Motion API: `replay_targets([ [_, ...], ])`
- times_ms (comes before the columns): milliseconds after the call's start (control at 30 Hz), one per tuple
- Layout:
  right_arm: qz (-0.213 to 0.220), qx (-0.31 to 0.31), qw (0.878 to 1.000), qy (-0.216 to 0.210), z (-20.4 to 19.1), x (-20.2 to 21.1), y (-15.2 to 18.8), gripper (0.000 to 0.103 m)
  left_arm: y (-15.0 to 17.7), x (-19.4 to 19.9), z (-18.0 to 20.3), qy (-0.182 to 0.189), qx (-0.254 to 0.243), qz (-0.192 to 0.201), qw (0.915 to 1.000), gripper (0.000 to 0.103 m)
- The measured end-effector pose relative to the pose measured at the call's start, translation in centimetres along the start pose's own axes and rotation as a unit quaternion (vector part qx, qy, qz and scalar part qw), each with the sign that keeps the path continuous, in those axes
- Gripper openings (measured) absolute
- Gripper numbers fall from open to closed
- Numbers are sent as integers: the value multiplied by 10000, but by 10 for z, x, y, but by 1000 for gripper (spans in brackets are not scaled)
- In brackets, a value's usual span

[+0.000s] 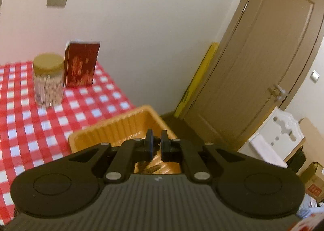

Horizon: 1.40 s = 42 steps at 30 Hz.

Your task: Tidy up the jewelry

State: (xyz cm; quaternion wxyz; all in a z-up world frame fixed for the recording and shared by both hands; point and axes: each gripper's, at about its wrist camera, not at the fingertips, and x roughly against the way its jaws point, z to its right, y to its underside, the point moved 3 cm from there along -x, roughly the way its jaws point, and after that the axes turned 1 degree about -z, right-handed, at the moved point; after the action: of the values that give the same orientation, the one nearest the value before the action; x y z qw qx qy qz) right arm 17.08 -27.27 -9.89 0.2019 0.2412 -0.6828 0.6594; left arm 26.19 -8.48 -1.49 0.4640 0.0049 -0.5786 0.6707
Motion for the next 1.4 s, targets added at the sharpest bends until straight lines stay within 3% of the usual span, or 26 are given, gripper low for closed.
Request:
replay_targets([
  [267, -9, -16, 10000, 4, 1, -1, 0, 4, 12, -31, -2, 47, -11, -339, 9994, 6],
  [433, -26, -17, 10000, 11, 1, -2, 1, 4, 10, -35, -7, -58, 81, -382, 9992, 29],
  [767, -26, -24, 10000, 7, 1, -1, 1, 4, 10, -5, -33, -505, 206, -241, 9982, 35],
  [967, -27, -22, 10000, 8, 1, -1, 1, 4, 15, 33, -63, -975, 341, -60, 9946, 35],
  [1167, -29, -27, 10000, 11, 0, -1, 1, 4, 38, 82, -105, -1666, 614, 26, 9841, 35],
  [1400, -41, -29, 10000, 12, 0, -1, 1, 4, 81, 142, -164, -2633, 1114, -151, 9581, 35],
])
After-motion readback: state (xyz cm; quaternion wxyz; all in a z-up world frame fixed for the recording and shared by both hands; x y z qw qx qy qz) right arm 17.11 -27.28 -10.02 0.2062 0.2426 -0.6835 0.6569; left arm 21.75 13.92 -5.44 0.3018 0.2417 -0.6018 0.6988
